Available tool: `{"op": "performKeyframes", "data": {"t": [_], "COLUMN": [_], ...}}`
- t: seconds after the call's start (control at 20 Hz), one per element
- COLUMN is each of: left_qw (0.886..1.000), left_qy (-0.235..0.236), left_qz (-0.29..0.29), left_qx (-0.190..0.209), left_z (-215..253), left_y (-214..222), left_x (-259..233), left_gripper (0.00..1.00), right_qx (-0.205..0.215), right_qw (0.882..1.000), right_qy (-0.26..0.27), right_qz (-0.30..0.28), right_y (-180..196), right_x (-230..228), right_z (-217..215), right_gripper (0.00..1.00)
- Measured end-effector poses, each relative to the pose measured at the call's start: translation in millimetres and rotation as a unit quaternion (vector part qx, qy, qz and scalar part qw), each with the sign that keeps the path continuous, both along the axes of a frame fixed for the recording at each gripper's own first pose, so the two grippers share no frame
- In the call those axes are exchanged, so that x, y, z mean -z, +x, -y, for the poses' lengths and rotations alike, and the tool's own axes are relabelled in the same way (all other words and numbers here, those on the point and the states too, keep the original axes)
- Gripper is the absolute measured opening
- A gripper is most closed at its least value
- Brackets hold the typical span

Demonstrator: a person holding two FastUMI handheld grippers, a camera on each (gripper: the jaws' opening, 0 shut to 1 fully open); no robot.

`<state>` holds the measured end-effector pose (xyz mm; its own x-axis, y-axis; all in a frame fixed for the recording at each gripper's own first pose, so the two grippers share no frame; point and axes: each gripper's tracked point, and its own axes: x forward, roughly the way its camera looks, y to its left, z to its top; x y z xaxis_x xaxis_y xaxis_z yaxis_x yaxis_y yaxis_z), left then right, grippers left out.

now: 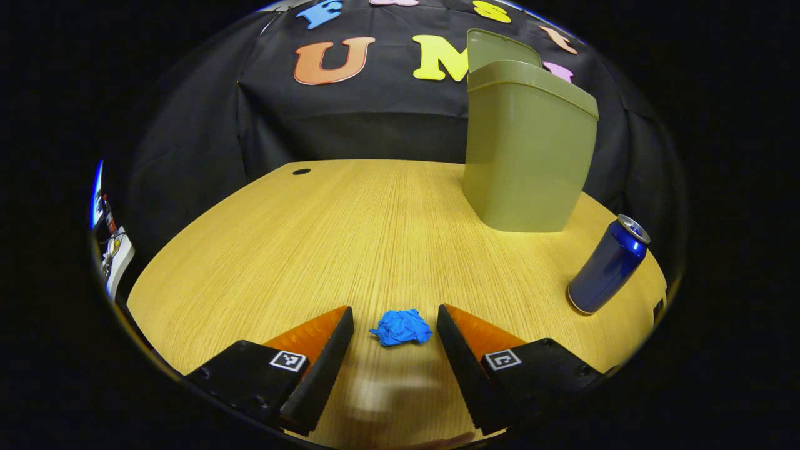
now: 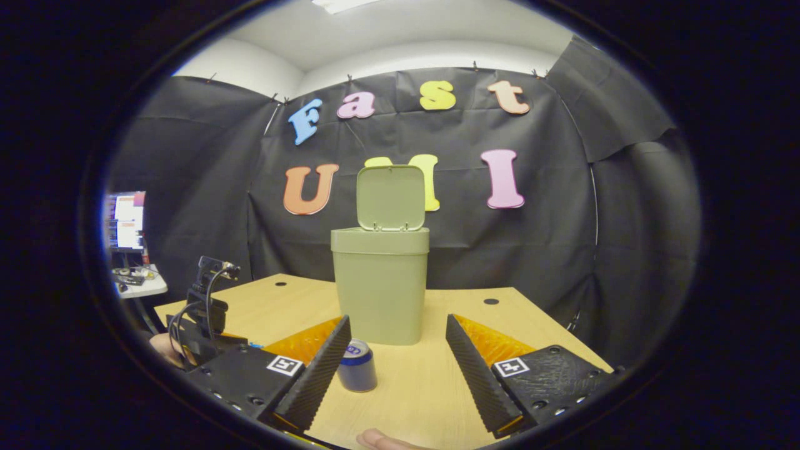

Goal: Press the lid of the desktop garbage bin to open it, pick up the crumpled paper on the desktop and throw it into the bin, then pick up the pop can on the desktop and drop it into the bin, and finally close the garbage bin lid.

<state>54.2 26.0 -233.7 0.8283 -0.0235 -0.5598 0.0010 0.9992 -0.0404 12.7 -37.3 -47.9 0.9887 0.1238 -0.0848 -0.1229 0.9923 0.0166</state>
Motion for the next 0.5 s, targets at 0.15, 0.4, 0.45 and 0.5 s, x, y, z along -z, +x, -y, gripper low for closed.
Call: {"op": "performKeyframes", "data": {"t": [0.15, 0.4, 0.45, 0.5], "left_qw": [1.000, 1.000, 1.000, 1.000], "left_qy": [-0.004, 0.003, 0.004, 0.006], "left_qz": [-0.006, -0.009, -0.010, -0.010], "left_qx": [-0.010, -0.014, -0.017, -0.021], "left_z": [-3.6, -5.6, -7.3, -10.0], "left_y": [-1.0, 3.3, 2.9, 2.9], "left_x": [2.3, 3.6, 3.8, 3.7], "left_gripper": [0.82, 0.75, 0.74, 0.70], "right_qx": [-0.011, -0.006, -0.009, -0.011], "right_qw": [1.000, 0.999, 0.999, 0.999], "right_qy": [-0.008, -0.034, -0.034, -0.032], "right_qz": [-0.011, -0.012, -0.018, -0.027], "right_y": [-0.7, -4.3, -4.2, -2.9], "right_x": [7.3, 19.6, 24.3, 30.6], "right_z": [-13.8, -17.5, -20.0, -20.6], "right_gripper": [0.95, 0.95, 0.95, 0.95]}}
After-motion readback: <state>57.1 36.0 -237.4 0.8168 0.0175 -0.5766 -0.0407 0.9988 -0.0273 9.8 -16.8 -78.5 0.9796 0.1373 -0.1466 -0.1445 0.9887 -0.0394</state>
